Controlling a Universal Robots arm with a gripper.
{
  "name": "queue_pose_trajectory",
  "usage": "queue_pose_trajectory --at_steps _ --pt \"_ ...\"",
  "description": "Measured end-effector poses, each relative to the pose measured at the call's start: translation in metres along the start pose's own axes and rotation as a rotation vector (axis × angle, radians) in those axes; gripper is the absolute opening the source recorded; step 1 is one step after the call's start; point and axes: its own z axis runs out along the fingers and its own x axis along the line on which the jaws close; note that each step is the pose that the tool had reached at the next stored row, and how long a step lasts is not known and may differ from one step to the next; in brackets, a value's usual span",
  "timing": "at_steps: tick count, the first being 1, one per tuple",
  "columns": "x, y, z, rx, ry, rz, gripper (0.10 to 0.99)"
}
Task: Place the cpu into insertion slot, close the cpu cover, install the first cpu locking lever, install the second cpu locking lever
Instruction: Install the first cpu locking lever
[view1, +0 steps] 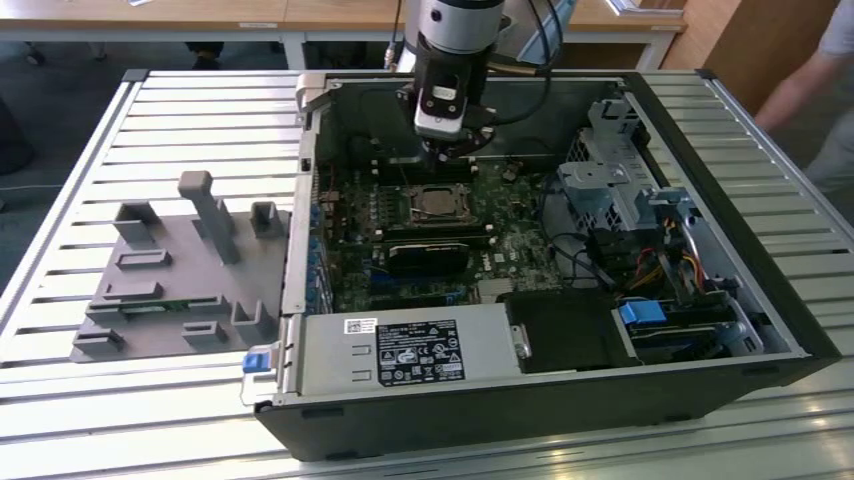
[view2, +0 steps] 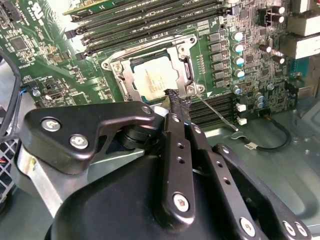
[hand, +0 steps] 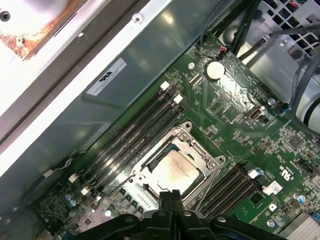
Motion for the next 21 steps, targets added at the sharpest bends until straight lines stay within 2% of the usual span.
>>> queue_pose_trajectory --at_steps 10,21 --pt "0.0000 0.0000 0.0001 -0.005 -0.0051 -0.051 0.114" --pt "0.0000 0.0000 0.0002 -0.002 -0.0038 -0.164 0.114"
